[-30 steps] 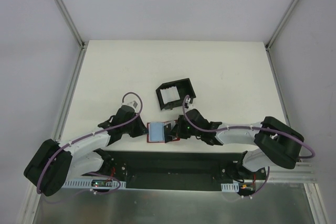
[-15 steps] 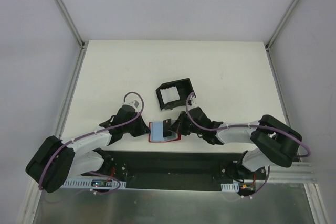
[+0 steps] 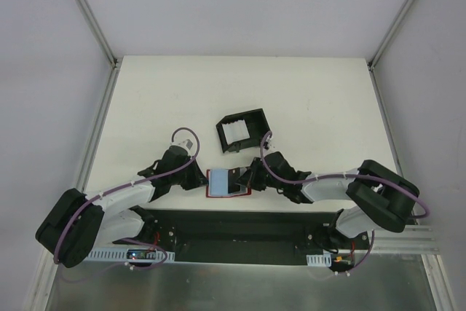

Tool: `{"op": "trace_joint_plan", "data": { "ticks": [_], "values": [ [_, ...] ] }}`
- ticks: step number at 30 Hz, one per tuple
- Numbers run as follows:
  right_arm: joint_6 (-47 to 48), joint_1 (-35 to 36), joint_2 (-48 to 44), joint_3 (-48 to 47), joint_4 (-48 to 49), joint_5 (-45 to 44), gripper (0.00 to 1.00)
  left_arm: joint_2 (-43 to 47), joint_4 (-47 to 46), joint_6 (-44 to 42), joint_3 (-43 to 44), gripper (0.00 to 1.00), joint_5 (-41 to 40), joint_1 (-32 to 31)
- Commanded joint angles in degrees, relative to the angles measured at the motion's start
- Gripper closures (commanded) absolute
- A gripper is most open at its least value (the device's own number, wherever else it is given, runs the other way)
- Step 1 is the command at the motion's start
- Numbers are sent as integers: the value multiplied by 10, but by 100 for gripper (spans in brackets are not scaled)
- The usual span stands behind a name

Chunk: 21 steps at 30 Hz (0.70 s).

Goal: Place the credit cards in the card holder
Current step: Insert the credit card into the card holder.

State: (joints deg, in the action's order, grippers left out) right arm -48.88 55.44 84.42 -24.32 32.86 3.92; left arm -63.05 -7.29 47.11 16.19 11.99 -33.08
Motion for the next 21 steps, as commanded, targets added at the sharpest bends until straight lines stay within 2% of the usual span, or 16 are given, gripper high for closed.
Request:
{"op": "trace_joint_plan", "data": {
  "ticks": [1,8,14,21],
  "values": [
    [-1,-8,-7,10,21,3,100,-11,39,-19,-9,100,-14,-7],
    [-2,-10,22,-3,26,30,100,-15,39,-26,-6,100,-13,-7],
    [-30,-10,57,8,96,56,100,-23,39,-27,-1,100,-14,-7],
    [-40,-10,70,9,96,56,100,-20,39,-24,-3,100,-15,-7]
  ]
}}
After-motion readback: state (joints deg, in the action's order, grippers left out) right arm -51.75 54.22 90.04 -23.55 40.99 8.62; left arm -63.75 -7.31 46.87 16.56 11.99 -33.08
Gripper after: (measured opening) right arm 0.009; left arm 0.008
